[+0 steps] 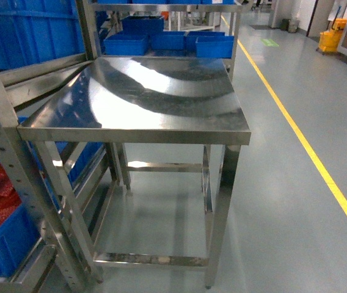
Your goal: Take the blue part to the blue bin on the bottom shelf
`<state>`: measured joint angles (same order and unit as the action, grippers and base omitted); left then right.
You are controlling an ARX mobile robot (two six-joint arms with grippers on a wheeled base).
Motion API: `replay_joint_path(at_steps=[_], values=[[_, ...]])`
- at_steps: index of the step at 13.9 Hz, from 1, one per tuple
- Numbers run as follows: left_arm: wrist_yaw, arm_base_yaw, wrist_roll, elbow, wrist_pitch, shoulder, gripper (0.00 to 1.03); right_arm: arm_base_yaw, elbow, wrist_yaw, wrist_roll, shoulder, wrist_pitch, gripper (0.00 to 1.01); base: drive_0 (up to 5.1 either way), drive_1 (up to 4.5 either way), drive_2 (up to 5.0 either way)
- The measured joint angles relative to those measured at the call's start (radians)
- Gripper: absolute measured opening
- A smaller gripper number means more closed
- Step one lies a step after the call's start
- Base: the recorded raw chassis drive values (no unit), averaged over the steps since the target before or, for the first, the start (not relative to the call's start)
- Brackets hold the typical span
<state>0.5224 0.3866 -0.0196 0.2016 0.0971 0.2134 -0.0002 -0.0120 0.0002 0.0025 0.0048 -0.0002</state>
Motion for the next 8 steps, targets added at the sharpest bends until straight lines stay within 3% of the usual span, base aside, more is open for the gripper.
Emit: replay_joint_path(at_steps=[3,8], values=[[-0.002,0.0,0.0,0.0,0.002,0.0,0.44,0.0,0.0,0.0,0.0,0.0,-0.004,0.98,0.0,0.0,0.0],[-0.002,0.0,0.0,0.0,0.0,0.0,0.44,0.0,0.0,0.0,0.0,0.0,-0.006,0.98,-4.9,2.46,2.5]])
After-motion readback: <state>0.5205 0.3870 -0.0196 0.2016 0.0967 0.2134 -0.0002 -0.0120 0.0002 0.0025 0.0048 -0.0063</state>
